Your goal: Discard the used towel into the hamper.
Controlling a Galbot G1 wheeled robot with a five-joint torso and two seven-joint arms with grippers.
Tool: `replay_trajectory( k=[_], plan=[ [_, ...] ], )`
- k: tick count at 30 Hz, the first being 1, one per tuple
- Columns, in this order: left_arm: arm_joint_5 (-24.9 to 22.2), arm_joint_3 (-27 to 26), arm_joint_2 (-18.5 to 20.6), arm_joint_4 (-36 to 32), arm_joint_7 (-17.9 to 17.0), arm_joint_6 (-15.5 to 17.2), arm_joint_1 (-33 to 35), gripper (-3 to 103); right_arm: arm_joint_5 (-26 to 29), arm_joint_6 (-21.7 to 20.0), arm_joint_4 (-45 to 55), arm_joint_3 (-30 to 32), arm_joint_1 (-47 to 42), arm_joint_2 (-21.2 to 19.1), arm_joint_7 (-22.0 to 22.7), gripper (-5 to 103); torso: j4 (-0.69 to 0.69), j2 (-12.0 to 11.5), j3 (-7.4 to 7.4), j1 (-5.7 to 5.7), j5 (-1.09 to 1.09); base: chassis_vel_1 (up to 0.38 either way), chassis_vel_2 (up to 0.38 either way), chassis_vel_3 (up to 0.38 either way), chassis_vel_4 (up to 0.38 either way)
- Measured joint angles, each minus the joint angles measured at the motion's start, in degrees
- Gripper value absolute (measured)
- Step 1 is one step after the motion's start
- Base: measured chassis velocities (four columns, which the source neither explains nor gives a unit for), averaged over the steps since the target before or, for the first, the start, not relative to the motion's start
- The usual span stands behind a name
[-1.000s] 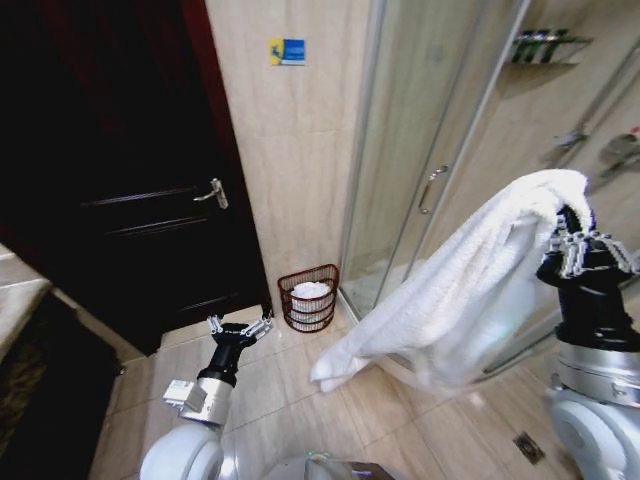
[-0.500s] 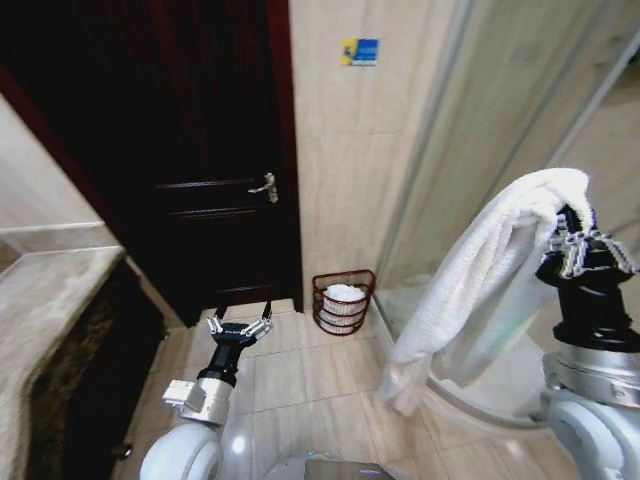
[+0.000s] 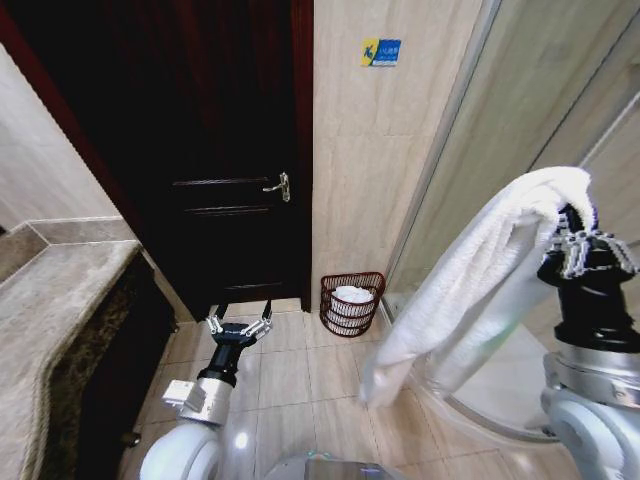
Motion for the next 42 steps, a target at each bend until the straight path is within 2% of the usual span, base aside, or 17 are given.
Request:
replay_trajectory(
  k=[9,20,26,35,42],
  plan=[
    [0.0,0.0,0.0,0.0,0.0,0.0,0.0,100,-0.1,-0.1,0.0,-0.1,0.0,-0.1,0.1,4,0.0,0.0,0.0,0.0,-0.01,0.058,0.063,-0.078,-0.06],
    [0.0,0.0,0.0,0.0,0.0,0.0,0.0,100,-0.2,-0.3,0.0,-0.7,0.0,0.0,1.1,4,0.01,0.0,0.0,0.01,-0.06,0.181,0.195,-0.183,-0.178],
    [0.0,0.0,0.0,0.0,0.0,0.0,0.0,100,-0.1,-0.3,0.0,-1.0,0.6,-0.3,1.1,4,-0.01,0.0,0.0,0.0,0.01,0.018,0.041,-0.027,-0.033],
    [0.0,0.0,0.0,0.0,0.0,0.0,0.0,100,1.8,-0.4,0.0,-0.2,4.4,-3.0,0.7,4,-0.01,0.0,0.0,0.0,0.0,-0.028,-0.028,0.017,0.028],
    [0.0,0.0,0.0,0.0,0.0,0.0,0.0,100,1.0,-0.1,-0.9,-4.4,9.6,-4.6,0.9,4,0.0,0.0,0.0,0.0,-0.02,0.0,0.0,0.0,0.0]
  ],
)
